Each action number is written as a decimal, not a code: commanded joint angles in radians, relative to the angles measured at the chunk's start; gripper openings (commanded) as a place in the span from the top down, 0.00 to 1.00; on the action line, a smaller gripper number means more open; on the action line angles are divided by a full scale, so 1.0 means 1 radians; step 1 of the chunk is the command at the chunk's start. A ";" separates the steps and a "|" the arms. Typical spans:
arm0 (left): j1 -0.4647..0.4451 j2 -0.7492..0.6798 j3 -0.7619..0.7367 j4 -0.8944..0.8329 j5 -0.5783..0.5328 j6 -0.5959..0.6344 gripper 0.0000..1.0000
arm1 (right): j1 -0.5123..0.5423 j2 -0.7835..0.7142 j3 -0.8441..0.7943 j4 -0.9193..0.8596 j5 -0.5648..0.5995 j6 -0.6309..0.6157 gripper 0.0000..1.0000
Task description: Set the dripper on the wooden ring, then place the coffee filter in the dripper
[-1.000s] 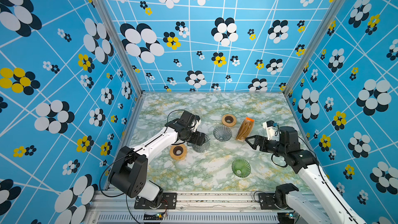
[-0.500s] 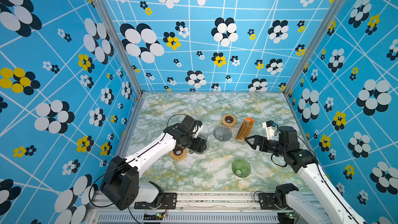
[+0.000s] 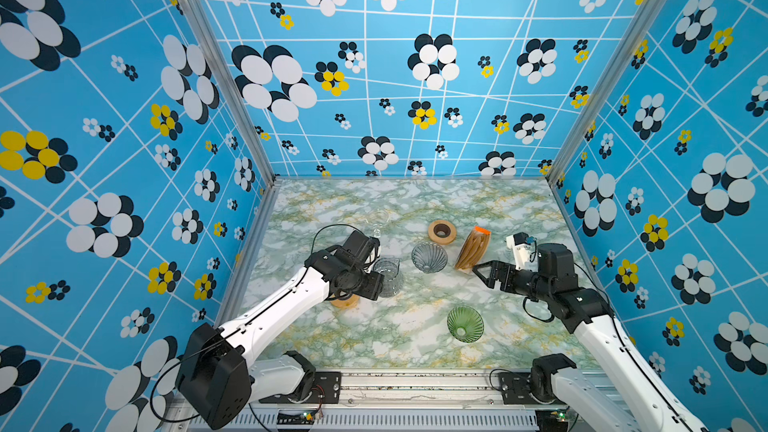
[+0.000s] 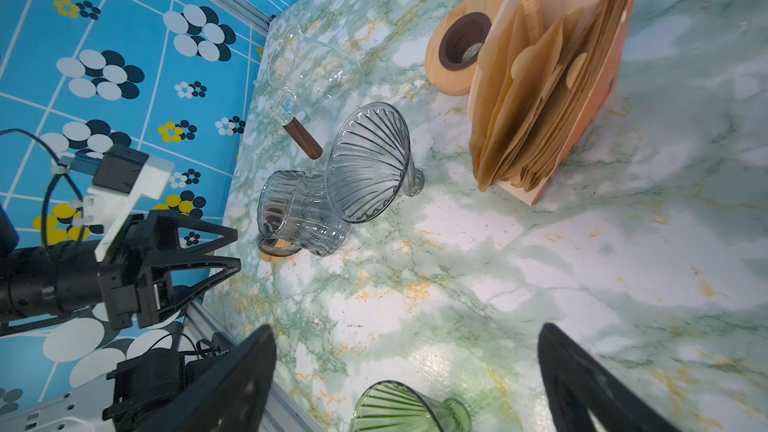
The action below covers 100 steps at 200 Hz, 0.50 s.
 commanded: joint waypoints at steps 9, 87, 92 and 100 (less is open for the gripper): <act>0.001 0.056 -0.011 0.030 -0.014 0.008 0.43 | 0.006 -0.011 -0.007 0.026 -0.002 -0.001 0.01; -0.003 0.158 0.029 0.067 -0.025 0.022 0.60 | 0.006 -0.009 -0.009 0.025 0.003 -0.001 0.00; -0.003 0.159 0.029 0.067 -0.026 0.022 0.61 | 0.006 -0.009 -0.009 0.026 0.004 0.000 0.01; -0.009 0.163 0.029 0.068 -0.033 0.024 0.62 | 0.006 -0.007 -0.011 0.027 0.003 0.000 0.01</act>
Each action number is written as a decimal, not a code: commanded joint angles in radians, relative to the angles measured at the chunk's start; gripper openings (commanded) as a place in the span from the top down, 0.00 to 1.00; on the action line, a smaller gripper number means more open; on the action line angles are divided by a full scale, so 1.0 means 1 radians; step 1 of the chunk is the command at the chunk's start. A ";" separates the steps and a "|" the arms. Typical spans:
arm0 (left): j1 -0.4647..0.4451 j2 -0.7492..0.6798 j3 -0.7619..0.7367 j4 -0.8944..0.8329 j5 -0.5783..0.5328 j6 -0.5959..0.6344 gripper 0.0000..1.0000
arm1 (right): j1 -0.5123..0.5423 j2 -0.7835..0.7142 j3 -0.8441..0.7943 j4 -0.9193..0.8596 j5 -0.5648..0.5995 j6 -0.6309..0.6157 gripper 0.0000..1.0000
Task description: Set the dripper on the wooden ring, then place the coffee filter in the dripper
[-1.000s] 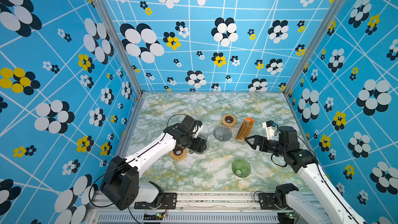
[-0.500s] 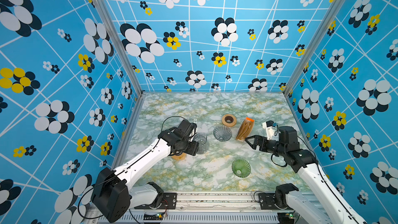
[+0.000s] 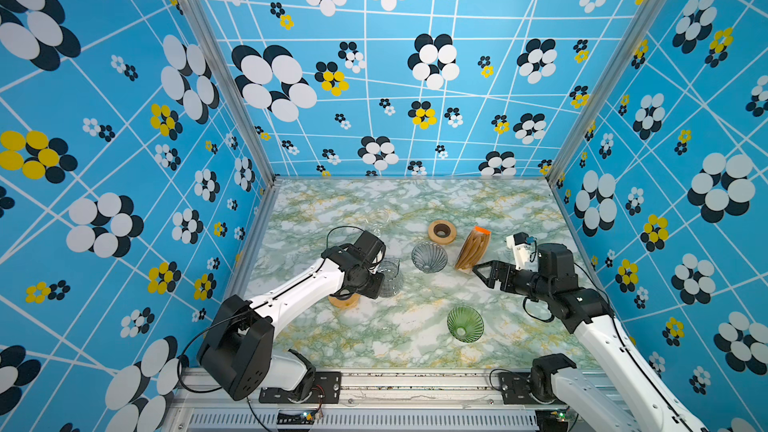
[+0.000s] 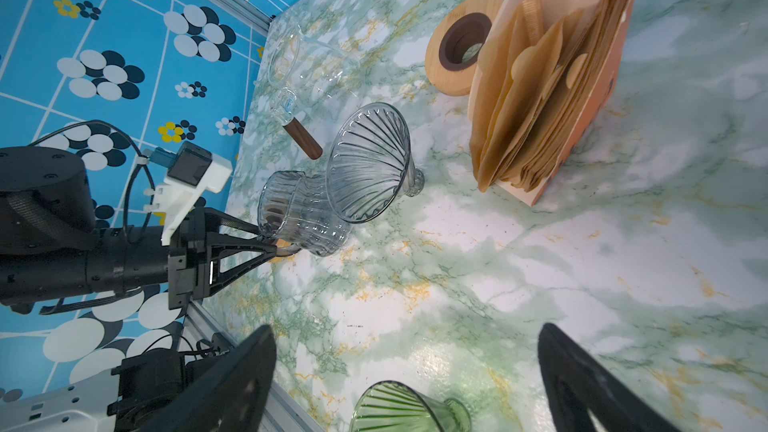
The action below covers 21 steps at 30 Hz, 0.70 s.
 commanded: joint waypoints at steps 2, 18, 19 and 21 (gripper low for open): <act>-0.012 0.015 0.027 0.010 -0.026 0.014 0.66 | 0.006 -0.005 -0.011 0.029 0.002 0.001 0.01; -0.162 -0.020 0.023 -0.010 -0.111 -0.062 0.80 | 0.006 -0.002 -0.012 0.030 0.005 0.002 0.01; -0.179 -0.023 0.026 -0.015 -0.118 -0.070 0.81 | 0.006 -0.002 -0.013 0.030 0.005 0.001 0.01; -0.205 -0.026 0.031 -0.021 -0.118 -0.087 0.81 | 0.006 -0.003 -0.012 0.029 0.004 0.002 0.00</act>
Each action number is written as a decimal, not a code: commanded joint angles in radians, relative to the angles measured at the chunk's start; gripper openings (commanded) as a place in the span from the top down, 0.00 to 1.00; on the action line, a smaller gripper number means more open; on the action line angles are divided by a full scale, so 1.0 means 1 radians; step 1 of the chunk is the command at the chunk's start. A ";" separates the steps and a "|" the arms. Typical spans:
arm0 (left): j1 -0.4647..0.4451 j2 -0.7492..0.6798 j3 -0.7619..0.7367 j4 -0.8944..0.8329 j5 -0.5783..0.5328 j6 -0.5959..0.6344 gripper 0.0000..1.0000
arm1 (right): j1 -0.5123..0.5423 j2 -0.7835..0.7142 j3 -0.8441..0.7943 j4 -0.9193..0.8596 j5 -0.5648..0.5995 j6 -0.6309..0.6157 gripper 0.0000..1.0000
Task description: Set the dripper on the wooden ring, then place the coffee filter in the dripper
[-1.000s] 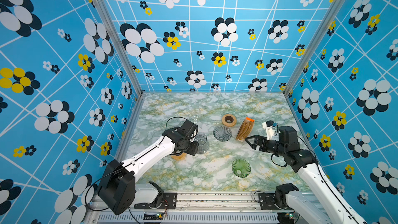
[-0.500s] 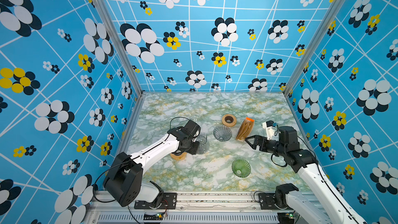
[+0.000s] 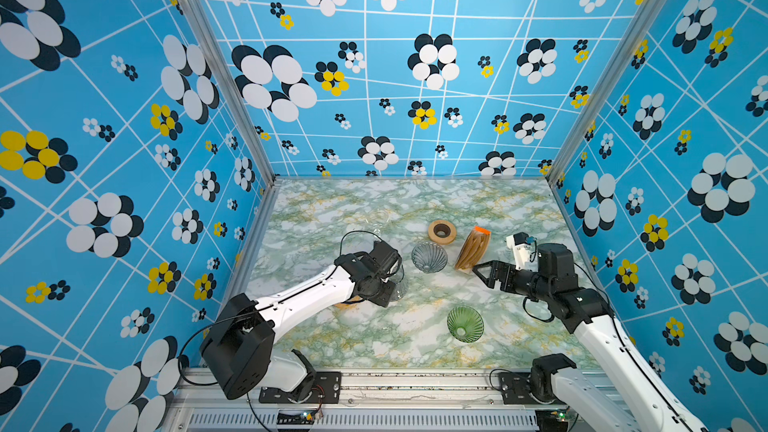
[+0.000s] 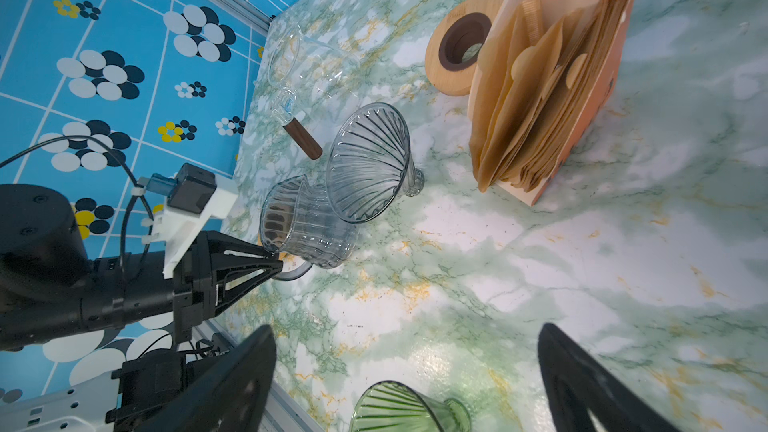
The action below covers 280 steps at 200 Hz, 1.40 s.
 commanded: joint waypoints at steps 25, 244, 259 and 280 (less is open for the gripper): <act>-0.099 -0.038 0.031 -0.023 -0.023 -0.089 0.81 | 0.006 -0.005 -0.010 0.025 0.008 0.001 0.01; -0.280 0.088 0.087 0.032 -0.070 -0.187 0.71 | 0.213 0.106 0.059 -0.288 0.182 0.057 0.45; -0.280 0.084 0.081 0.036 -0.069 -0.190 0.69 | 0.238 0.115 0.061 -0.304 0.206 0.066 0.47; -0.281 0.067 0.077 0.037 -0.061 -0.192 0.62 | 0.259 0.123 0.060 -0.332 0.232 0.071 0.50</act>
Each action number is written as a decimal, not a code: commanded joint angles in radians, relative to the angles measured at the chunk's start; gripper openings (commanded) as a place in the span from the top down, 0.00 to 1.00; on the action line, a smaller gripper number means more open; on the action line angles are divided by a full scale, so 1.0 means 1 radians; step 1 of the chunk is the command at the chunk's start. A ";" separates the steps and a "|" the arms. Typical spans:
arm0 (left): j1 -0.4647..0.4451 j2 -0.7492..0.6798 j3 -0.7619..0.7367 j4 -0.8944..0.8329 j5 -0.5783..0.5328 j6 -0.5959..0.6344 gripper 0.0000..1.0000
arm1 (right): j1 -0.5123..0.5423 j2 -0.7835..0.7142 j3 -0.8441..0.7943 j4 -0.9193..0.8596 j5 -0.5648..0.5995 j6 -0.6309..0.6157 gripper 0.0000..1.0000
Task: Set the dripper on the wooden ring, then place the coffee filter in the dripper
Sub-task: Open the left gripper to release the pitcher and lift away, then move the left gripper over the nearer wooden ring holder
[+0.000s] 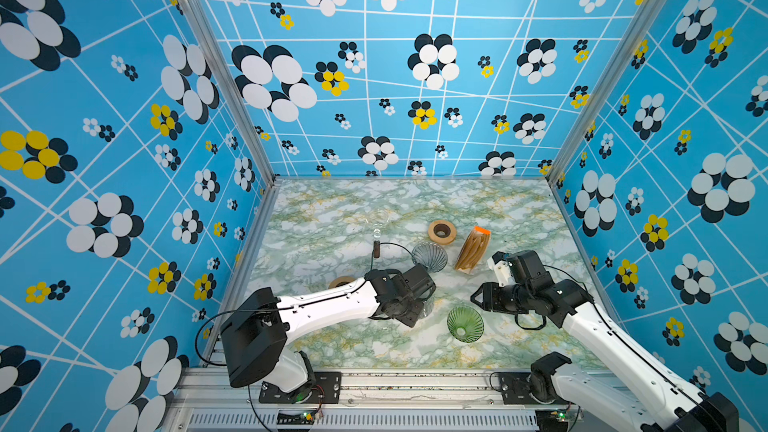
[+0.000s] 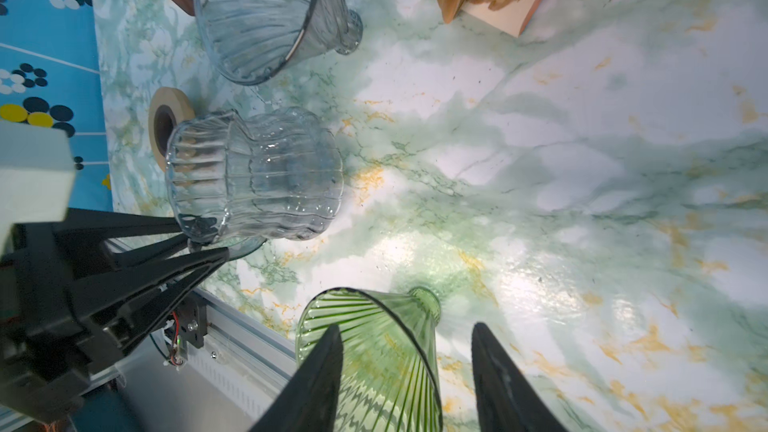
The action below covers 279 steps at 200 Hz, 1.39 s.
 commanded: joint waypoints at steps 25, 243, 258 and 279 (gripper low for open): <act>-0.004 -0.062 0.003 -0.010 -0.009 -0.016 0.52 | 0.039 0.002 0.014 -0.083 0.073 0.033 0.51; 0.704 -0.607 -0.409 -0.039 0.157 -0.263 0.37 | 0.049 -0.038 0.024 0.055 -0.025 -0.005 0.44; 0.805 -0.667 -0.488 0.011 0.227 -0.275 0.37 | 0.050 -0.040 0.034 0.062 -0.032 -0.017 0.42; 0.918 -0.727 -0.556 0.046 0.274 -0.281 0.37 | 0.049 -0.047 0.050 0.076 -0.043 -0.039 0.37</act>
